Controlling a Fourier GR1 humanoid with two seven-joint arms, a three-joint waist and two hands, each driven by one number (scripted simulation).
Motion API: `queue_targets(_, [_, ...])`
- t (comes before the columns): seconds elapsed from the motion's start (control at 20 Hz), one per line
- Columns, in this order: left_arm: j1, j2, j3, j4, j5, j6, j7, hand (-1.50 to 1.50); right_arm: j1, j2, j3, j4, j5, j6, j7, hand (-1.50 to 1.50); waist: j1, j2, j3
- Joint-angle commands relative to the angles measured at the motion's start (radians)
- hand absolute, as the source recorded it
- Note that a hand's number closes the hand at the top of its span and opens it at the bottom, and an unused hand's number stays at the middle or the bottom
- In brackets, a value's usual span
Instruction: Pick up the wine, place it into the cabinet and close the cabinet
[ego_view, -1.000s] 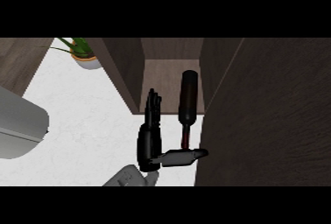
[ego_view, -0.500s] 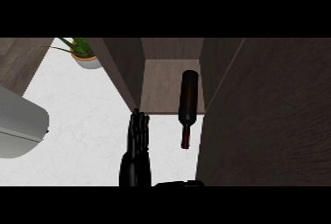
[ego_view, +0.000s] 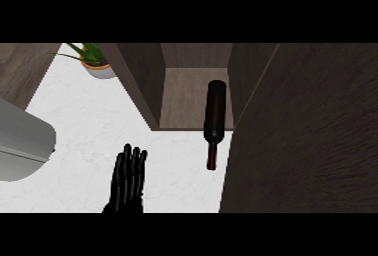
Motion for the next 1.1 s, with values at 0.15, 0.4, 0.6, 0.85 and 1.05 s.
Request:
queue_targets(0.15, [0.129, 0.155, 0.014, -0.128, 0.017, -0.119, -0.027, -1.50, 0.052, -0.029, 0.065, -0.208, -0.109, 0.030, 0.138, 1.50, -0.005, -0.003, -0.001])
queue_targets(0.4, [0.181, 0.242, 0.103, -0.199, 0.057, -0.190, -0.026, -1.50, 0.068, 0.008, 0.100, -0.115, -0.150, 0.044, 0.104, 1.50, 0.000, 0.000, -0.001])
queue_targets(0.6, [0.238, 0.268, 0.161, -0.175, 0.092, -0.243, -0.080, -1.50, 0.100, 0.038, 0.137, -0.108, -0.204, 0.032, 0.150, 1.50, 0.002, 0.000, -0.001])
queue_targets(0.85, [0.310, 0.334, 0.289, -0.245, 0.163, -0.302, -0.103, -1.50, 0.221, 0.050, 0.267, -0.147, -0.184, 0.065, 0.135, 1.50, 0.000, -0.003, -0.001])
queue_targets(1.05, [0.354, 0.372, 0.358, -0.263, 0.216, -0.350, -0.096, -1.50, 0.177, 0.011, 0.385, -0.163, -0.137, 0.144, 0.125, 1.50, 0.007, -0.004, -0.001])
